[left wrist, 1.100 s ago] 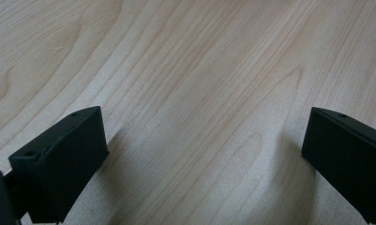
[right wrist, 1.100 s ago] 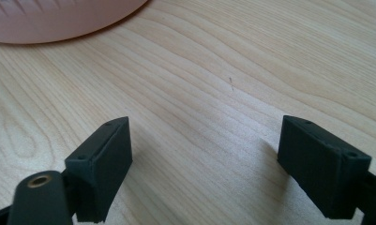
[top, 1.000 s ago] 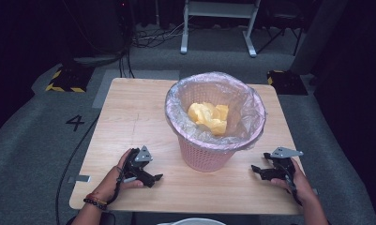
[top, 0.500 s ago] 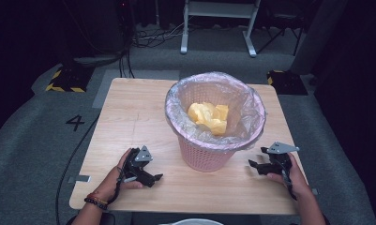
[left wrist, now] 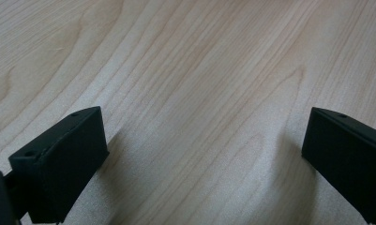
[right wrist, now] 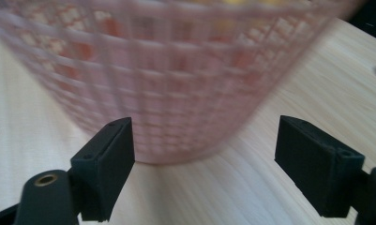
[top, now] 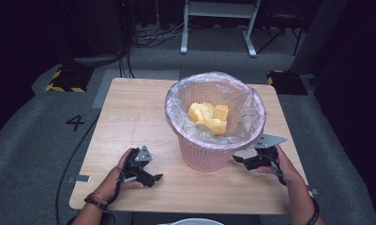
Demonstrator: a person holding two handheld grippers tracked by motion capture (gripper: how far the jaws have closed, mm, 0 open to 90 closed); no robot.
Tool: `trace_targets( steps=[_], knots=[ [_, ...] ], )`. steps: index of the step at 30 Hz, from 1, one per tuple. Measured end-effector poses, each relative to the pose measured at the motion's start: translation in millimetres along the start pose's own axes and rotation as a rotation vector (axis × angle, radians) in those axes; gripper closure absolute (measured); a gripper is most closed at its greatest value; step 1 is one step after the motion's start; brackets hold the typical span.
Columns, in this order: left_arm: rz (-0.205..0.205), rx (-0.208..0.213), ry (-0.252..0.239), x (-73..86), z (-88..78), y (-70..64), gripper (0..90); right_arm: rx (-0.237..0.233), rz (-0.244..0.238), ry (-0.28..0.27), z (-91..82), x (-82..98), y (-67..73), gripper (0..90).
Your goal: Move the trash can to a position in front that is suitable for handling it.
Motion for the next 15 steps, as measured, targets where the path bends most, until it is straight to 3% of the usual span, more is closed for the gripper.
trace_targets(
  steps=[6, 15],
  knots=[
    [0.0, 0.0, 0.0, 0.0, 0.0, 0.0, 0.3, -0.02, -0.033, -0.003, 7.1, -3.8, 14.6, 18.1],
    [0.0, 0.0, 0.0, 0.0, 0.0, 0.0, 0.3, -0.033, -0.023, -0.055, 16.8, -11.3, 30.0, 18.3]
  ],
)
Point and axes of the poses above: each handheld gripper's, and its own axes: z roughly forward along the jaws, x roughly out of its underside, y roughly to its left, the point moved 5 cm from there along z, roughly forward along the jaws, and after that the axes turned 9 degrees about z, right-handed, at the moved point
